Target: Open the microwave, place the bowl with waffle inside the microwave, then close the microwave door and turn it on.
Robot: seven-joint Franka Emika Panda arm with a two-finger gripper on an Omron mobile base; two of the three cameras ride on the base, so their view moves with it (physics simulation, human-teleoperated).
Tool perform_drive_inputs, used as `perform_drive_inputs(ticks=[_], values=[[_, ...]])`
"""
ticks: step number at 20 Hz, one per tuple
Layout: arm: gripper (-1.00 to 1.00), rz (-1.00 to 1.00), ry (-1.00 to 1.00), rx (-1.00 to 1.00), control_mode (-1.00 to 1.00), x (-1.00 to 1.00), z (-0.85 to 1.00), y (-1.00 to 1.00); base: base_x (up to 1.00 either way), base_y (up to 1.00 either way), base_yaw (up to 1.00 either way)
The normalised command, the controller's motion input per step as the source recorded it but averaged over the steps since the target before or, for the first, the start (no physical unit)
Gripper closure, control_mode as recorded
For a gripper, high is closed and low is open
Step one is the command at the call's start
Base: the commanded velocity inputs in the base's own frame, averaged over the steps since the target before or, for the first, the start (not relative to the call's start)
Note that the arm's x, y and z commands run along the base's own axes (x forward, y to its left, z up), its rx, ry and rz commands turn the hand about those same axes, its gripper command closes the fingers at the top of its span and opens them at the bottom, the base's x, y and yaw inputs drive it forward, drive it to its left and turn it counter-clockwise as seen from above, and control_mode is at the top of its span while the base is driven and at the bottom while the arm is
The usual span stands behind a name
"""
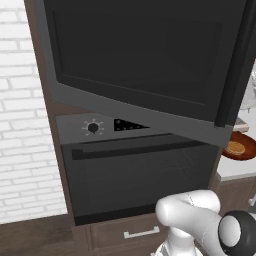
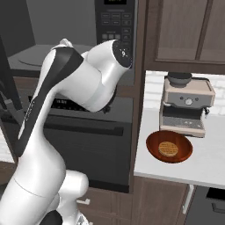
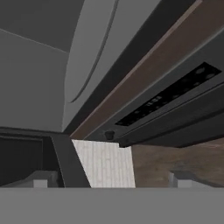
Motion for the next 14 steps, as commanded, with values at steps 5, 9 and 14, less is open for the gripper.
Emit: perform_drive_inputs(ticks=[5,9,14], values=[[-1.0,0.06,0.0,0.02,-1.0,0.0,0.0,0.54,0.0,0.0,0.0],[-1.0,0.07,0.0,0.0,-1.0,-0.07,0.0,0.68,0.0,0.0,0.0],[-1.0,0.09,0.0,0.0,-1.0,-0.33,0.0,0.65,0.0,0.0,0.0]])
